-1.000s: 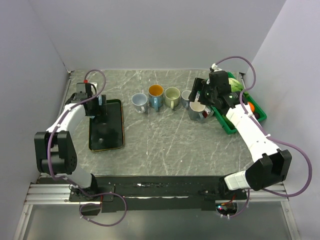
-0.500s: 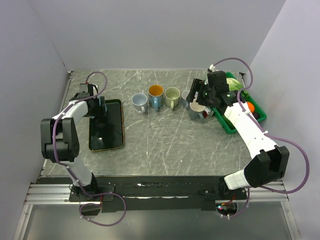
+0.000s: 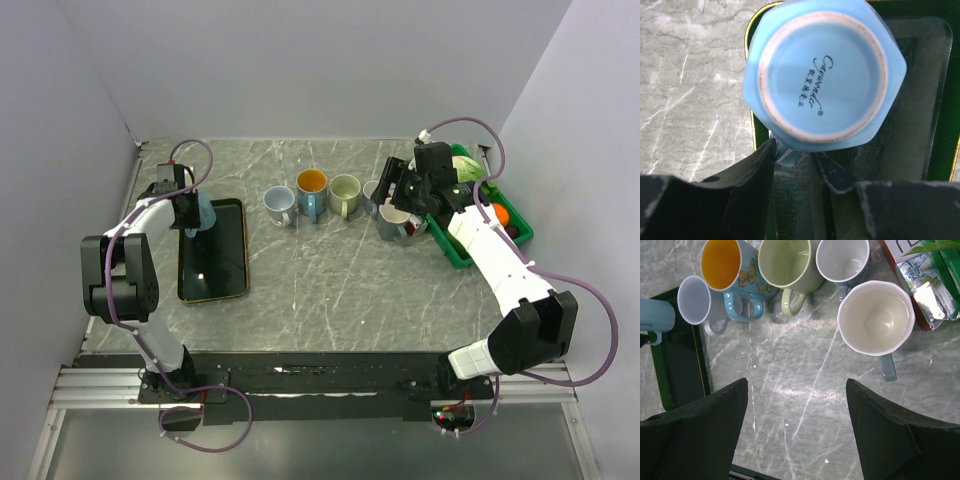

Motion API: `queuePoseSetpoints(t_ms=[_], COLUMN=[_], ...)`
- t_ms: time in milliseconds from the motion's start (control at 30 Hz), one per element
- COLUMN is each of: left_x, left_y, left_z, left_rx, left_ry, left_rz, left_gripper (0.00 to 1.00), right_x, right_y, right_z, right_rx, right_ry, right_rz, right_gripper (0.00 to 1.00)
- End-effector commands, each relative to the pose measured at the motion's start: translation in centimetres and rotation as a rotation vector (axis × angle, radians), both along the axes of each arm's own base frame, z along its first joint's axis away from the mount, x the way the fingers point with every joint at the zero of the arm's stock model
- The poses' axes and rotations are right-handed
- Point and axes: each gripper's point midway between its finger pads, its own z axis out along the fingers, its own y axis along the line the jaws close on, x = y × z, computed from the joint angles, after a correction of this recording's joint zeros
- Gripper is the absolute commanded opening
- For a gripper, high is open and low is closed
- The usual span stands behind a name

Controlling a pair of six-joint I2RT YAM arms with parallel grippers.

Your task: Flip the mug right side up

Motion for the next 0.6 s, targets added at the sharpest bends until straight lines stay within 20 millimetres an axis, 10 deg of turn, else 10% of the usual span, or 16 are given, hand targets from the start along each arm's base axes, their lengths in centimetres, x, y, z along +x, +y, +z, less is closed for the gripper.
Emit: queuePoseSetpoints(t_ms=[0, 367, 567], left_x=[2.0, 2.7, 2.7], left_y=[0.1, 0.4, 0.3], left_z=[2.6, 3.2, 2.4], left_rx=[-0.002, -0.006, -0.016], left_ry=[-0.088, -0.153, -0.162], left_rz=[0.019, 0.060, 0.064], left_gripper=[0.37, 0.38, 0.21], right_x=[0.7, 0.1, 0.0], right_y=[0.1, -0.1, -0.3], right_z=[0.1, -0.2, -0.1], right_rx=[0.021, 0.019, 0.016], right_ry=[-0.017, -0.008, -0.011], right_rz=[-0.009, -0.013, -0.017], right_gripper=[0.84, 0.83, 0.82])
